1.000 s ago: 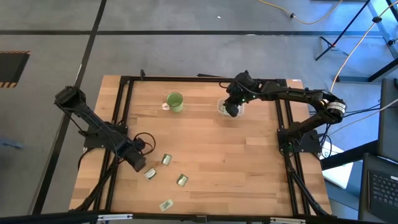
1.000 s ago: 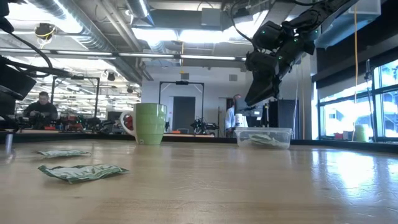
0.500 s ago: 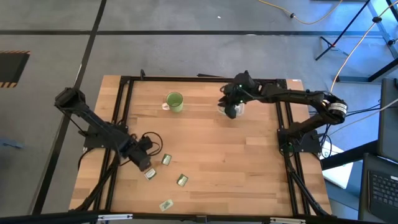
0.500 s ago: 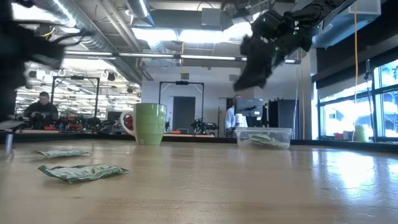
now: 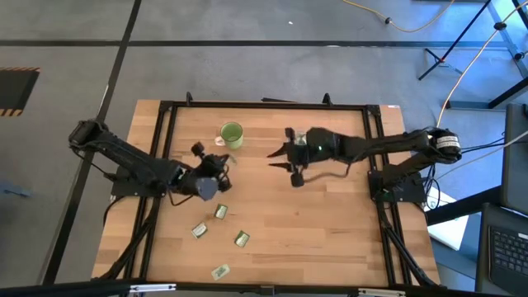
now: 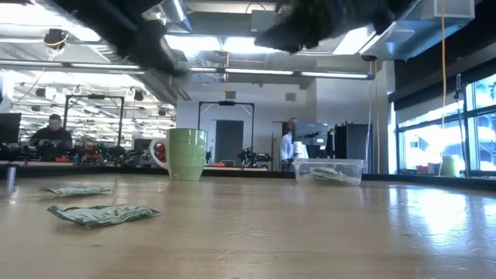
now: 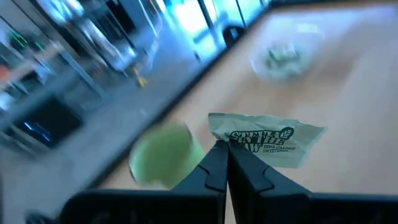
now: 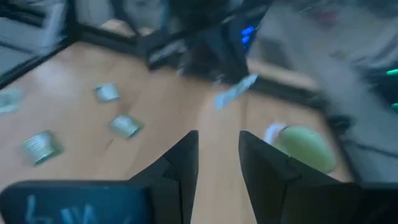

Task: Pick and place items into bin
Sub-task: Put the white stevia packet into the transparent bin

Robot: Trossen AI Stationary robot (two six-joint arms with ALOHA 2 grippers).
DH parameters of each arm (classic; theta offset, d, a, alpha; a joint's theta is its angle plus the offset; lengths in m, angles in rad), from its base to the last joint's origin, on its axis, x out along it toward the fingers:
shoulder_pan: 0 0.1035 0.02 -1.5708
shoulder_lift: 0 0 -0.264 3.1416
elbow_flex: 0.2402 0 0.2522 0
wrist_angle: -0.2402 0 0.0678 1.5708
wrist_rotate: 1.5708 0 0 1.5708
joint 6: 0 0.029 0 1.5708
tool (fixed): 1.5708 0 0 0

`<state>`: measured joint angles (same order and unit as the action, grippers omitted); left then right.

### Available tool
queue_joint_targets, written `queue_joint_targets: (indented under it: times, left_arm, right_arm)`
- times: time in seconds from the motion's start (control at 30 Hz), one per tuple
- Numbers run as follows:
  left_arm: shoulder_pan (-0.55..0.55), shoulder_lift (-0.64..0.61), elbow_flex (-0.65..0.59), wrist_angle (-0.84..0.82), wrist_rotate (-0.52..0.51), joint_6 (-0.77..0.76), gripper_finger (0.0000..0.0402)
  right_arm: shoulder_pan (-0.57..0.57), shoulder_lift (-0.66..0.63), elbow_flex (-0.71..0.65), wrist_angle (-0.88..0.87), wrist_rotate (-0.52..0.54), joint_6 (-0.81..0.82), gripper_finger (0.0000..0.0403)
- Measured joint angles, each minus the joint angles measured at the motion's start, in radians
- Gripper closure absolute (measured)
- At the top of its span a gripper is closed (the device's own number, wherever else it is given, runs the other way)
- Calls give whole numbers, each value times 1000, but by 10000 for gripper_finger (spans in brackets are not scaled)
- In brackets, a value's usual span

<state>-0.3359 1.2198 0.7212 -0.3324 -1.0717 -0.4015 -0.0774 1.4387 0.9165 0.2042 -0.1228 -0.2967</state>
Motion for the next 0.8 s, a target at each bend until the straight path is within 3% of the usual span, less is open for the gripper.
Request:
queue_joint_targets:
  times: [0.1, 0.2, 0.37, 0.6, 0.8]
  left_arm:
    - [38, 0, 0, 188, -12, 184, 399]
    - [58, 0, 0, 358, 4, 339, 399]
    - [66, 0, 0, 540, 42, 513, 399]
    - [75, 0, 1, 687, 59, 634, 399]
    - [121, 41, 2, 806, 130, 708, 399]
  right_arm:
    - [60, 0, 0, 71, 172, -12, 285]
    - [92, 0, 0, 129, 279, -21, 285]
    - [101, 0, 0, 174, 284, 32, 285]
    - [100, 5, 0, 181, 279, 31, 281]
    - [100, 49, 0, 287, 279, 28, 237]
